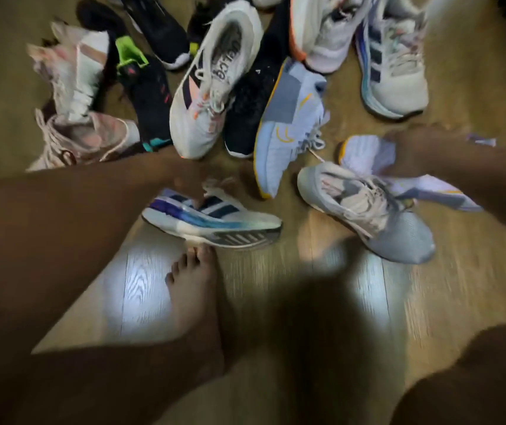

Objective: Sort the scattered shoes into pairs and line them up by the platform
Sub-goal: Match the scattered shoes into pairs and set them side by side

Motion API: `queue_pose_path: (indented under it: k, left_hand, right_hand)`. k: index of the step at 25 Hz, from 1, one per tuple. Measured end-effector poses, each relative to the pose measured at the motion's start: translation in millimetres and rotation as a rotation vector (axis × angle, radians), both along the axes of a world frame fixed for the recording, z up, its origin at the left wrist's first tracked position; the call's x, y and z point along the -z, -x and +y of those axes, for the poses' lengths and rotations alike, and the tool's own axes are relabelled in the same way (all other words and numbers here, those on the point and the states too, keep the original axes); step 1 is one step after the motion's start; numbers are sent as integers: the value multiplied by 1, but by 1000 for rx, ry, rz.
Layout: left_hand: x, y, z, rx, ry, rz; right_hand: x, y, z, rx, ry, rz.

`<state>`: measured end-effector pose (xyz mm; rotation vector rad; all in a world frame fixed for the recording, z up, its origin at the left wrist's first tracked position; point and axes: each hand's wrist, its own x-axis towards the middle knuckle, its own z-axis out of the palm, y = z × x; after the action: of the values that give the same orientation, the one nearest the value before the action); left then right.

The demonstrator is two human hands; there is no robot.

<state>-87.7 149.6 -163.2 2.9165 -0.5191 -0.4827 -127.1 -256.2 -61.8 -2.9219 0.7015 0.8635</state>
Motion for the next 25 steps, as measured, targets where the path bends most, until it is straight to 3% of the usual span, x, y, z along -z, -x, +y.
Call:
queue_pose_path:
  k: [2,3,5,6,7,9,11,13,16,18,22,25]
  left_hand:
    - [14,-7,24,-104,5,-93]
    - [14,-17,32,-114,-9,-104]
    - [5,-21,43,-140,-29,-16]
    - [-7,-10,48,-139,-8,83]
    - [-11,-14,42,-127,57,68]
    - [-52,-64,-16,20,40,58]
    - [-119,-118,-126,365,-5,335]
    - [-172,-131,-196,571,-114,535]
    - [-191,-116,-233,457,152,487]
    - [-189,-95,-246,454,287,407]
    - [-147,-50,-262,272,371,239]
    - [-109,-7,-248,253,277,284]
  right_hand:
    - [-4,-7,26,-129,-107,-197]
    - [-1,-3,51,-227,-143,-202]
    - [-1,14,82,-268,-150,-72]
    - [-3,21,77,-210,-86,8]
    - [-4,29,66,-121,-18,81]
    - [-2,48,38,1,30,156]
    - [-1,64,10,28,19,215]
    - [-2,91,-18,20,60,297]
    - [-15,162,-43,111,130,367]
    - [-22,201,-52,202,94,330]
    - [-37,182,-61,279,-260,125]
    - [-31,124,-51,172,-162,-155]
